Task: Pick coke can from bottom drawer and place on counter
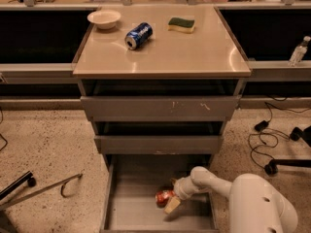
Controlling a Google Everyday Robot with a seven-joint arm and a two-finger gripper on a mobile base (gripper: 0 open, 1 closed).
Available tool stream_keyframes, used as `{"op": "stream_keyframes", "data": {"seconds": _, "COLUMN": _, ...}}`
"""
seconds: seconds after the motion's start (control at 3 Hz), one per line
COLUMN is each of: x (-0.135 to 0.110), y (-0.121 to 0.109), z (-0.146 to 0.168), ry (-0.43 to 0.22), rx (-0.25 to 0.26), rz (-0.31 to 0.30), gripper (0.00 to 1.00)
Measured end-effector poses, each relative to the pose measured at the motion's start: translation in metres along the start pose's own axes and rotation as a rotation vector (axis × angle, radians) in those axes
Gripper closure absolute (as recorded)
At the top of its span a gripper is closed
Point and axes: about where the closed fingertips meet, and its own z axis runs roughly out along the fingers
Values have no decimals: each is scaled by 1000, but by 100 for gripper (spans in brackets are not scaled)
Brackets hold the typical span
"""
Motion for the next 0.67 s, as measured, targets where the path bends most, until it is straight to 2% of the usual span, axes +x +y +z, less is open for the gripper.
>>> {"op": "stream_keyframes", "data": {"seconds": 0.67, "x": 0, "y": 0, "z": 0, "ry": 0, "rx": 0, "rz": 0, "gripper": 49}}
